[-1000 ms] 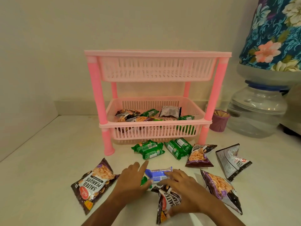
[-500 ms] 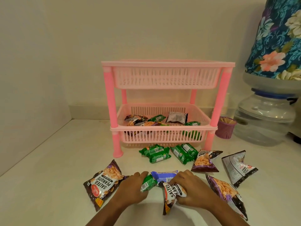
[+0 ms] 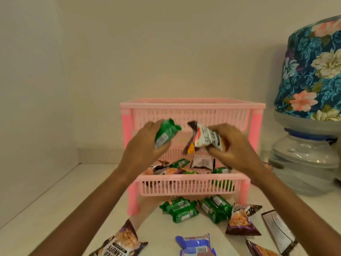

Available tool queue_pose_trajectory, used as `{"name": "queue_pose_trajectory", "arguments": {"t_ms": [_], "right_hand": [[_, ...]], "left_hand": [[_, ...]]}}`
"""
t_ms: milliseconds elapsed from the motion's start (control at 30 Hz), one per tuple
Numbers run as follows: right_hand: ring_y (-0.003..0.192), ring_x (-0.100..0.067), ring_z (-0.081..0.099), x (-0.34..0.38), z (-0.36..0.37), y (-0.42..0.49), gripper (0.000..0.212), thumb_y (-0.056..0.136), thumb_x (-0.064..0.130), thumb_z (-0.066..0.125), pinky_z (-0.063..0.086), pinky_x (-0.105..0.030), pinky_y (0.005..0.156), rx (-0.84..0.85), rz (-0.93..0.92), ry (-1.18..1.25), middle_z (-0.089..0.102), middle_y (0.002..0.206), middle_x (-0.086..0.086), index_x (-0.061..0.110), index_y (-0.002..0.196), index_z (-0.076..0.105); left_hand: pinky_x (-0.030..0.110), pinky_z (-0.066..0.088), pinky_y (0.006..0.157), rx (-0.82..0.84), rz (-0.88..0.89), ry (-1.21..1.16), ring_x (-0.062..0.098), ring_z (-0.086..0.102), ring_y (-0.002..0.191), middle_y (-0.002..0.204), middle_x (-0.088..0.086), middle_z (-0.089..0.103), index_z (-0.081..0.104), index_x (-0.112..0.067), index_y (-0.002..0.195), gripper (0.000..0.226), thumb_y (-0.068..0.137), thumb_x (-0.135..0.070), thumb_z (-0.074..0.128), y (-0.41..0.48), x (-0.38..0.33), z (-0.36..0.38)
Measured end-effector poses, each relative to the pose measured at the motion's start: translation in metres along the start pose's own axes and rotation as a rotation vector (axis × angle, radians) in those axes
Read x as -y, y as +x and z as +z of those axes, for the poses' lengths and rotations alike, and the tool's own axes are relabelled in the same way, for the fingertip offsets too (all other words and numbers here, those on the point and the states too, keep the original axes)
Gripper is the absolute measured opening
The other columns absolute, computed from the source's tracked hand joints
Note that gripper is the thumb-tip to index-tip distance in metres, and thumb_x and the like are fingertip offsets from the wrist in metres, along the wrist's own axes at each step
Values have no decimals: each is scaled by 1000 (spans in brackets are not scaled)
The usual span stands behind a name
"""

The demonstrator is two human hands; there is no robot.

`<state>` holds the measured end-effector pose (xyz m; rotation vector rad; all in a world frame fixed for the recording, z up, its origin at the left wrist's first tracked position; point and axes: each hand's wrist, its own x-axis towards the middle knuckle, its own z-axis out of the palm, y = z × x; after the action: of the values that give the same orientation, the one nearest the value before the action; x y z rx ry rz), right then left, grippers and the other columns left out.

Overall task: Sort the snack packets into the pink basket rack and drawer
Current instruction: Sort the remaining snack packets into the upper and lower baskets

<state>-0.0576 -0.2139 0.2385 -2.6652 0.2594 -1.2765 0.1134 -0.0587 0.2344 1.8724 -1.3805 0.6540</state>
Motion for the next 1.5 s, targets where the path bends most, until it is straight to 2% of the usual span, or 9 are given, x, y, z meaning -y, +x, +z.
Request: {"name": "queue_pose_trajectory", "arguments": {"t_ms": [133,233,533,800,1000,1167,1267,1367,1500], "right_hand": [[90,-25,54,10,-19,68,41,73,18,68,36,-28,77,-202,-87,-46,62,100,-14,7,111,61],[100,-31,54,8,-19,120,40,79,19,67,40,-32,81,-265,-101,-131,60,109,-17,9,116,58],[119,-38,43,-22,29,185,43,86,16,56,43,-48,98,99,128,-378,48,126,-21,12,128,49],[117,-28,50,-30,44,149,28,88,7,53,35,-26,97,-129,132,-122,55,124,-15,9,116,58],[110,-25,49,-12,63,67,24,80,-5,54,33,-7,82,-376,-42,-92,58,110,-16,6,99,64],[102,-17,52,-12,103,-15,19,79,-3,60,41,-20,83,-125,24,-42,61,104,-12,8,94,65],[96,-18,56,-16,123,-64,15,80,1,62,51,-25,79,70,68,-30,63,102,-10,8,91,67],[90,-18,61,-21,141,-108,13,81,8,63,58,-32,74,248,48,-41,64,99,-8,10,92,69],[110,-14,51,-33,157,-151,30,87,31,50,44,-26,88,484,115,-24,55,120,0,23,114,60]], "left_hand": [[28,40,79,-211,48,18,29,54,107,121,15,54,38,-12,140,61,86,-26,63,65,0,-26],[39,43,91,-179,20,106,32,50,115,128,17,51,32,-11,143,65,87,-25,62,109,8,-28],[40,35,106,100,-206,105,35,45,126,137,22,48,39,-8,140,48,94,-14,51,157,55,4],[42,35,108,-49,-104,94,31,50,122,134,17,54,45,-11,136,40,99,-23,39,120,55,9],[45,14,119,-69,21,228,30,22,143,152,17,30,34,-12,143,49,96,-20,45,49,54,20],[53,40,103,-9,66,381,39,52,123,132,25,54,53,-2,127,51,78,-9,68,-23,55,40],[43,55,84,85,13,334,35,66,101,118,20,65,62,-4,116,40,77,-9,69,-62,57,53],[32,50,86,347,-169,324,21,62,102,126,6,60,49,-15,129,40,92,-32,46,-97,63,65],[43,32,106,795,-401,592,29,45,125,141,11,41,12,-16,147,90,81,-70,39,-141,81,80]]}}
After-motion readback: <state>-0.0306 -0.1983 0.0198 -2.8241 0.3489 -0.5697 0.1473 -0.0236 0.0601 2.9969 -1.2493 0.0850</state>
